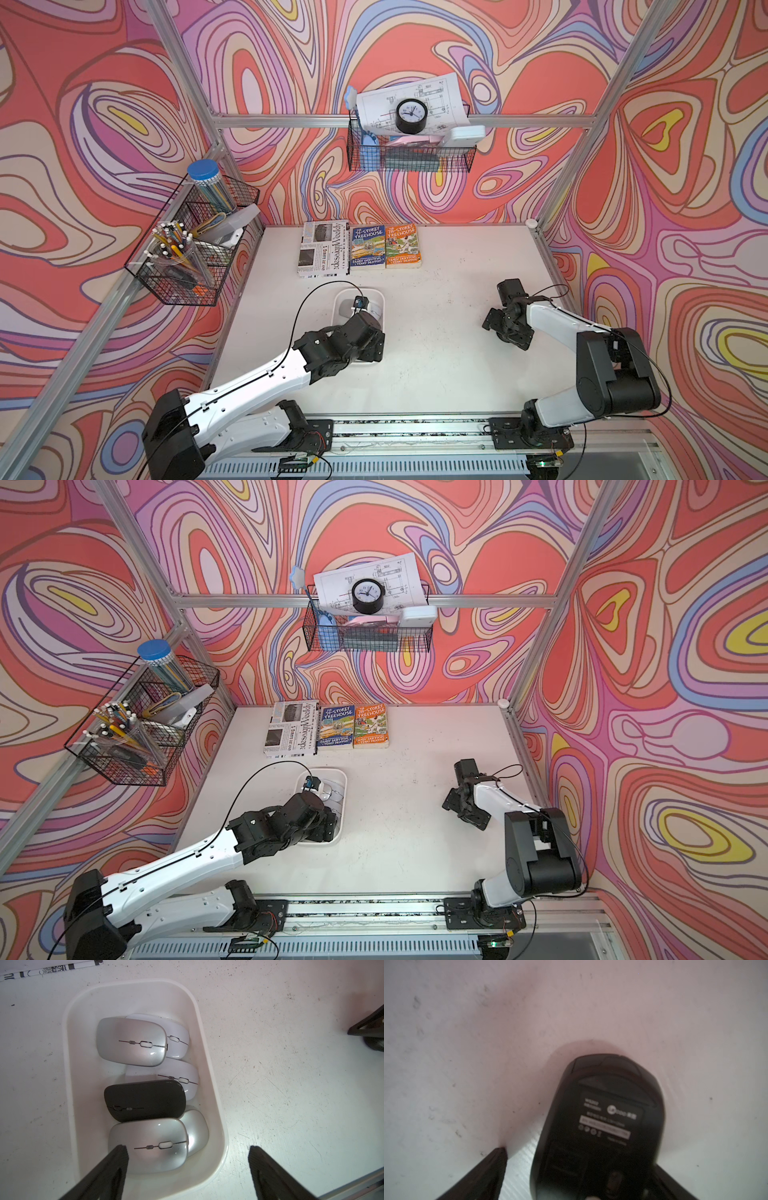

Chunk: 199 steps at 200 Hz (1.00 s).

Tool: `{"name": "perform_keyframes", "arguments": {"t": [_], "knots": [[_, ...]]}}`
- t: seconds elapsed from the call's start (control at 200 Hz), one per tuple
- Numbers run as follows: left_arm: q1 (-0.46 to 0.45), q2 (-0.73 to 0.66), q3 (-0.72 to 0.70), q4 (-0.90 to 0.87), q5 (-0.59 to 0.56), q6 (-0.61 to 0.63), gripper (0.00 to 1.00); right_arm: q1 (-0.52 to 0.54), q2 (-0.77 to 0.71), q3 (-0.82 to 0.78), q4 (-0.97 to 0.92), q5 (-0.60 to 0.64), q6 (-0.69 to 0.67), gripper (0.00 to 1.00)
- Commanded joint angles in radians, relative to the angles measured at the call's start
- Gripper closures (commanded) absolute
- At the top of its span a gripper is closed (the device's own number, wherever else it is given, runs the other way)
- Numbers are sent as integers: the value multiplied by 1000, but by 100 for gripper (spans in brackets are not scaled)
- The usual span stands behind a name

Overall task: Put the mouse in the storage box
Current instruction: Pick up the mouse from the center of the board.

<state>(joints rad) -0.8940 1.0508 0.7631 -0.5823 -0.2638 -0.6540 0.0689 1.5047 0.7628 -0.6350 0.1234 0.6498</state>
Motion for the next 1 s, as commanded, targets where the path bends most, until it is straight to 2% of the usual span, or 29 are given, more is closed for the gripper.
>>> {"name": "perform_keyframes", "arguments": {"t": [0.0, 0.13, 0.28, 0.466, 0.626, 0.711, 0.871, 0.921, 0.991], "knots": [[8, -1, -7, 4, 5, 11, 12, -17, 32, -13, 28, -24, 12, 10], [8, 3, -8, 5, 8, 9, 12, -34, 29, -19, 29, -33, 9, 15], [8, -3, -11, 7, 14, 3, 12, -45, 19, -27, 39, -42, 10, 26], [8, -15, -8, 2, 26, -4, 11, -47, 7, -32, 48, -49, 3, 45], [10, -45, -2, 1, 53, -15, 11, -47, -34, -36, 59, -63, -24, 51], [14, -65, 8, -3, 76, -19, 11, -48, -87, -45, 116, -130, -72, 55], [51, -122, 15, 32, 196, -33, 13, -35, -232, -104, 339, -321, -159, 62], [75, -140, 9, 58, 264, -47, 13, -5, -284, -130, 420, -363, -182, 66], [122, -157, 7, 89, 375, -65, 14, 66, -356, -175, 547, -411, -225, 66]]}}
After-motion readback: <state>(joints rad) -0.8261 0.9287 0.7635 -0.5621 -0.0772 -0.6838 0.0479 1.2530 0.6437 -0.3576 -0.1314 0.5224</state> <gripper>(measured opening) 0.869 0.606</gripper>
